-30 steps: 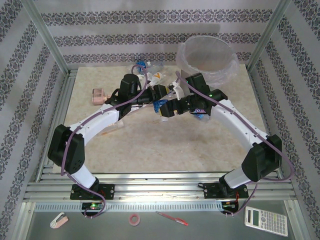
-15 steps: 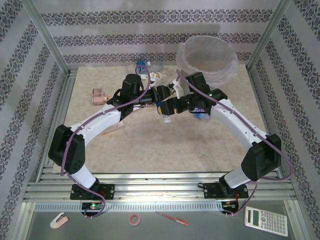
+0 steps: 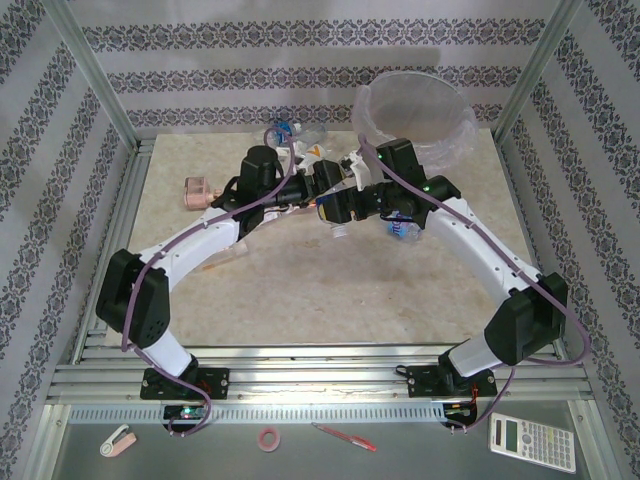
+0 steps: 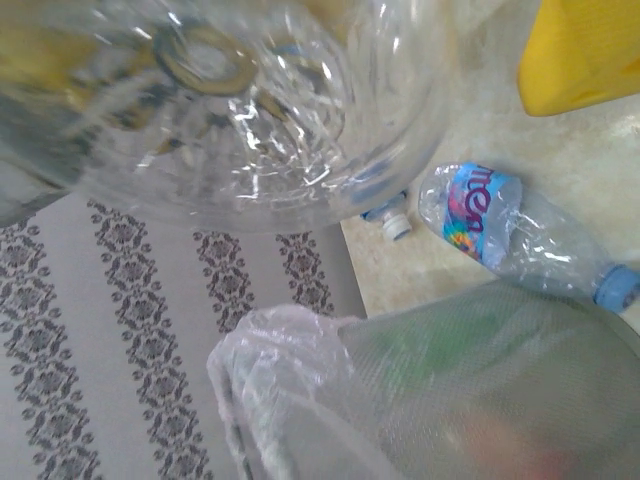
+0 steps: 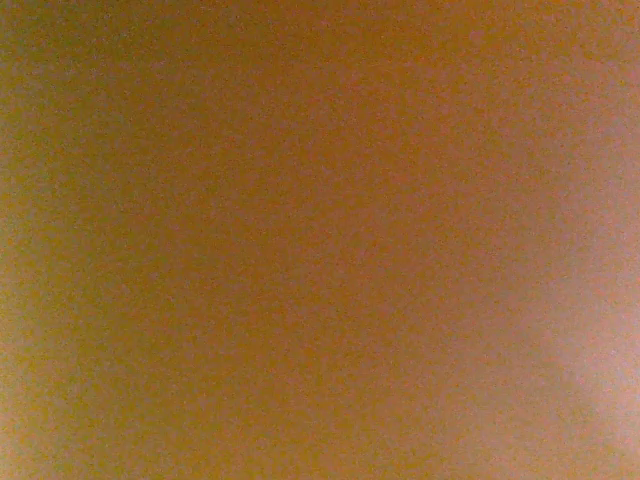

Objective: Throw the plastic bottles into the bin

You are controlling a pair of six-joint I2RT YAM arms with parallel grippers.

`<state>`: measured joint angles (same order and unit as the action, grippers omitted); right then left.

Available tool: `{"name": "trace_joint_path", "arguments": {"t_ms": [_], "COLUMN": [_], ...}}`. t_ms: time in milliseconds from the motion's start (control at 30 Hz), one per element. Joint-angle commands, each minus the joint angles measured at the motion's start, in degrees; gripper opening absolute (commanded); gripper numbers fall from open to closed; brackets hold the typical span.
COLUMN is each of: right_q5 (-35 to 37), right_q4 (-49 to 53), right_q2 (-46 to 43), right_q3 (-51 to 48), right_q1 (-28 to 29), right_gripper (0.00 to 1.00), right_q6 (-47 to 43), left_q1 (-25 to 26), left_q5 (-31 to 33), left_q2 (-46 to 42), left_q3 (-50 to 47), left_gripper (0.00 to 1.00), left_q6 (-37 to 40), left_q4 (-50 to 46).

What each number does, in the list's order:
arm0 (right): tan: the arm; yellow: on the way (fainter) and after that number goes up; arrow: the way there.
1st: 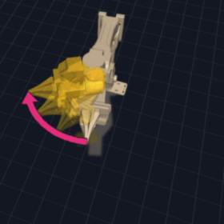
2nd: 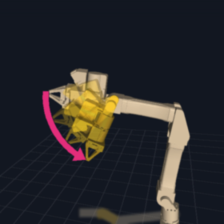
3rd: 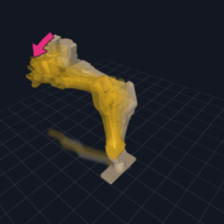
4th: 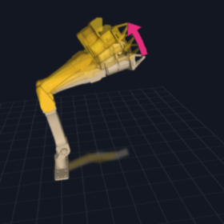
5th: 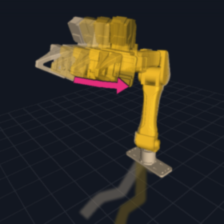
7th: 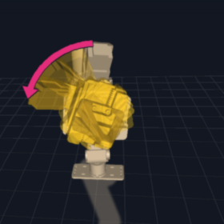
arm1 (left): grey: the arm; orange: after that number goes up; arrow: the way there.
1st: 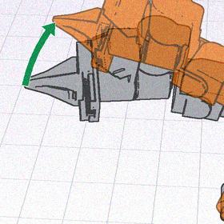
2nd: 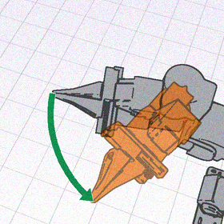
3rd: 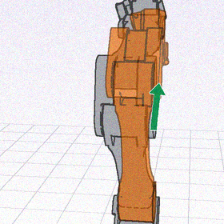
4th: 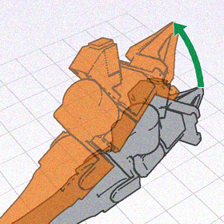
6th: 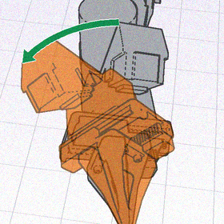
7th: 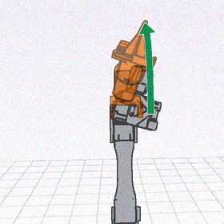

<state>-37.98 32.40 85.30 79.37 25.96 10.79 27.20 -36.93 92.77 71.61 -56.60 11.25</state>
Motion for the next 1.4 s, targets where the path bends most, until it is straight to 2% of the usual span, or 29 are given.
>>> {"name": "trace_joint_path", "arguments": {"t_ms": [0,233,400,633,867,1067,1367], "right_q5": [3.6,11.6,17.3,25.9,33.2,35.5,37.1], "right_q4": [0.1,-1.8,-2.3,-4.6,-17.0,-28.1,-27.7], "right_q2": [-3.6,-10.3,-13.4,-15.5,-21.0,-24.7,-23.2], "right_q3": [-0.3,0.9,5.4,15.1,17.0,15.7,17.6], "right_q1": [-1.0,-3.3,-4.9,-5.6,-5.8,-6.0,-6.8], "right_gripper": [0.33,0.3,0.25,0.2,0.18,0.14,0.12], "right_q6": [1.4,3.1,2.2,-1.8,-8.7,-13.1,-14.7], "left_q1": [-3.7,-5.9,-6.4,-6.4,-6.4,-6.3,-6.2], "left_q5": [4.3,17.3,20.9,21.5,22.0,22.0,21.3], "left_q2": [-6.4,-13.8,-15.2,-17.4,-18.8,-19.2,-18.2], "left_q3": [1.1,6.1,6.8,2.6,2.6,1.8,1.9], "left_gripper": [1.0,1.0,1.0,1.0,1.0,1.0,1.0], "left_q6": [0.0,11.7,14.1,12.8,14.1,13.9,13.7], "left_q4": [-2.5,-22.1,-29.8,-29.1,-30.3,-28.8,-27.7]}}
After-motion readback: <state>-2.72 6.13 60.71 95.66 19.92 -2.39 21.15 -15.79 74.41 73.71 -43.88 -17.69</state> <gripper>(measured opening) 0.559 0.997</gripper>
